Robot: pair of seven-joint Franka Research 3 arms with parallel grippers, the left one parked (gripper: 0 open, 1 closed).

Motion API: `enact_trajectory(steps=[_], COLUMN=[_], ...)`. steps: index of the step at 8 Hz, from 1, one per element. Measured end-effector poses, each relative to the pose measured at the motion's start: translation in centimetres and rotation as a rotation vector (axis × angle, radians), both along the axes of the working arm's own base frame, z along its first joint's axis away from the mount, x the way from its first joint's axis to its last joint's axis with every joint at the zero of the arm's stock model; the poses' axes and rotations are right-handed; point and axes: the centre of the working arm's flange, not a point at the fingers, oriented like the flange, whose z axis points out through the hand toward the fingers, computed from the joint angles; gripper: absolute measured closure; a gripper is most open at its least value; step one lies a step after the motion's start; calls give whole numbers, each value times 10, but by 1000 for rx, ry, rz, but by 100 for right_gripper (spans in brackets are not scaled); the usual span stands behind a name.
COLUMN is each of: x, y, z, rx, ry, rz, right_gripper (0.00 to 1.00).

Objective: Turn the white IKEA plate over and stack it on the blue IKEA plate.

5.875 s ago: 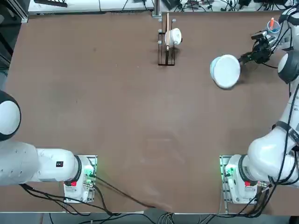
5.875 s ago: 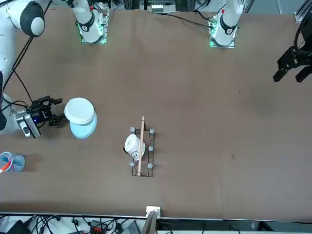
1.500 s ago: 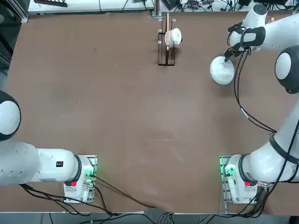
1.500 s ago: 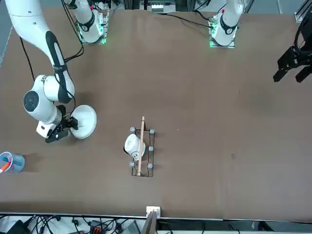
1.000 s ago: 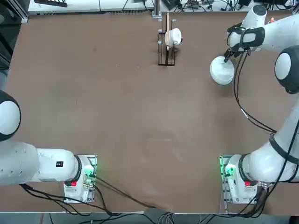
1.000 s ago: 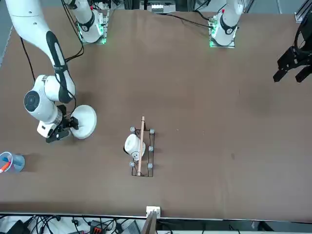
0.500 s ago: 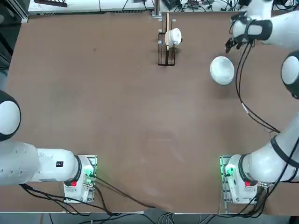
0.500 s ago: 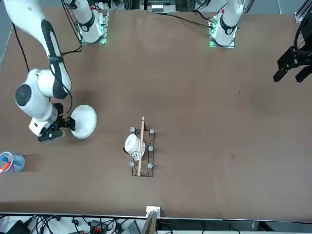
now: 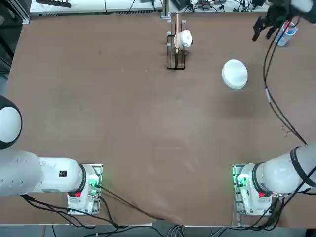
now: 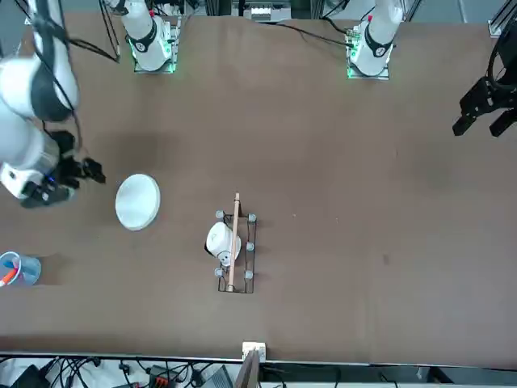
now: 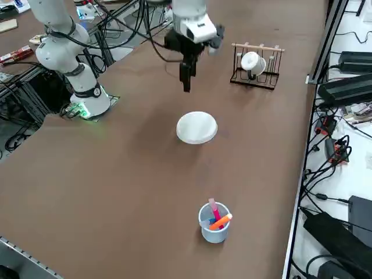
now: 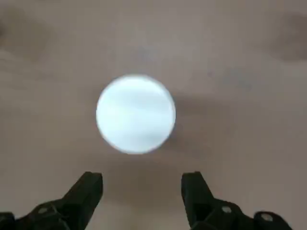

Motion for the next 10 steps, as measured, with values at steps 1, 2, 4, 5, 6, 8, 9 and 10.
enact_trajectory(steps=[1, 2, 4, 5, 6, 8, 9, 10], x=[-4, -7, -15, -18, -19, -16, -13, -9], y=[0, 1, 0, -4, -8, -10, -9, -9], z=[39, 74, 128, 143, 148, 142, 138, 131], rx=[1, 0, -2, -2, -2, -3, -4, -6], ry=[31, 47, 44, 39, 36, 45, 53, 63], rz=[-18, -26, -31, -39, -47, -49, -49, -51], right_gripper=[0, 0, 0, 0, 0, 0, 0, 0])
